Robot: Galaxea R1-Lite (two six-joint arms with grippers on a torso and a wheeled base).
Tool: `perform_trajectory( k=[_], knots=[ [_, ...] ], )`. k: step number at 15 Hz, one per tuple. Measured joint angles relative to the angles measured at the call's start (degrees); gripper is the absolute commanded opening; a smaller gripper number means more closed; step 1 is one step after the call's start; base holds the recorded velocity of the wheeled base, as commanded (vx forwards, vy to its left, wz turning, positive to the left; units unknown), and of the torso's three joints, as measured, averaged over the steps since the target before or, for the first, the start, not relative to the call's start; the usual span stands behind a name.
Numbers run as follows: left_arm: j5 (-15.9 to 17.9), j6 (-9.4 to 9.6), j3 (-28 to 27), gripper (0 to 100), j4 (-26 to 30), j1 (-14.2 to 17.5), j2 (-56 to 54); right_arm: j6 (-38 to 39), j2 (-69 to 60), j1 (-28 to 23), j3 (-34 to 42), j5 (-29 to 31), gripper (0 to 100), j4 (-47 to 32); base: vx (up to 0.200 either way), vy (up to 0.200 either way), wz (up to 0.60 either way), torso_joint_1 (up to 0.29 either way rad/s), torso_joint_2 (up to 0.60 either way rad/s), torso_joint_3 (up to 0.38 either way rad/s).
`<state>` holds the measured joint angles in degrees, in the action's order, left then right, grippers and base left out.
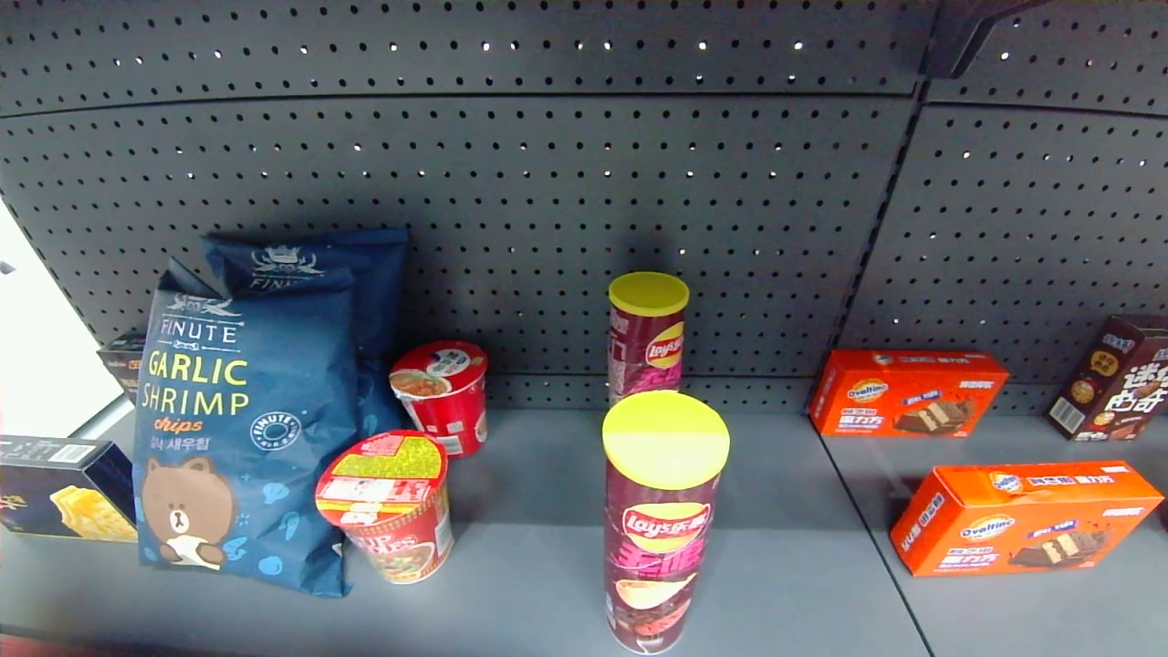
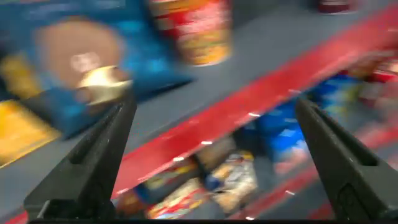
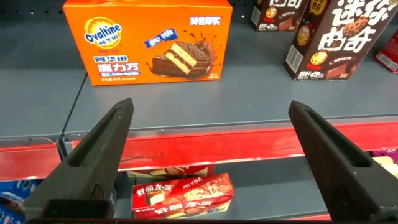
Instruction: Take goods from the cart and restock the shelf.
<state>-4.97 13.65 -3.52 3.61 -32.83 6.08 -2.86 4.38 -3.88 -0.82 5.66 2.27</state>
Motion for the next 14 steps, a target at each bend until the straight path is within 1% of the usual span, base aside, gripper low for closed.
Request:
perform_trajectory(
  k=[1,2,3,4,5,6,7,8,9,10,13,14],
  knots=[
    [2.3,-1.67,0.1,100,0.0,-0.3,0.5,0.0,0.0,0.0,0.0,-0.3,100,0.0,0.000,0.000,0.00,0.000,0.00,0.000],
    [6.6,-3.78,0.3,100,0.0,-0.4,1.1,0.0,0.0,0.0,0.0,-0.7,100,0.0,0.000,0.000,0.00,0.000,0.00,0.000],
    [8.7,-4.84,0.5,100,0.0,-0.7,1.7,0.0,0.0,0.0,0.0,-1.1,100,0.0,0.000,0.000,0.00,0.000,0.00,0.000],
    [9.5,-5.36,0.5,100,0.0,-1.1,2.4,0.0,0.0,0.0,0.0,-1.5,100,-0.1,0.000,0.000,0.00,0.000,0.00,0.000],
    [9.6,-6.30,0.6,100,0.0,-1.8,3.3,0.0,0.0,0.0,0.0,-1.7,100,-0.2,0.000,0.000,0.00,0.000,0.00,0.000],
    [9.4,-7.12,0.6,100,0.0,-2.2,4.5,-0.1,0.0,0.0,-0.1,-1.8,100,-0.3,0.000,0.000,0.00,0.000,0.00,0.000],
    [8.6,-7.63,0.6,100,0.0,-1.9,6.1,-0.9,0.0,0.0,-0.1,-1.9,100,-0.4,0.000,0.000,0.00,0.000,0.00,0.000],
    [7.6,-8.02,0.6,100,0.0,0.1,7.9,-1.8,0.0,0.0,-0.1,-1.9,100,-0.3,0.000,0.000,0.00,0.000,0.00,0.000],
    [7.0,-8.24,0.6,100,0.0,3.2,9.2,-2.1,0.1,0.0,-0.1,-1.9,100,-0.4,0.000,0.000,0.00,0.000,0.00,0.000],
    [6.6,-8.41,0.6,100,0.0,7.1,10.3,-1.8,0.1,0.0,-0.1,-1.9,100,-0.4,0.000,0.000,0.00,0.000,0.00,0.000],
    [7.0,-8.37,0.7,100,-0.1,21.6,9.0,-1.5,0.1,0.0,-0.2,-2.9,100,-0.4,0.000,0.000,0.00,0.000,0.00,0.000],
    [7.4,-8.29,0.7,100,-0.1,24.3,7.4,-1.5,0.1,0.0,-0.2,-3.4,100,-0.6,0.000,0.000,0.00,0.000,0.00,0.000]
  ],
)
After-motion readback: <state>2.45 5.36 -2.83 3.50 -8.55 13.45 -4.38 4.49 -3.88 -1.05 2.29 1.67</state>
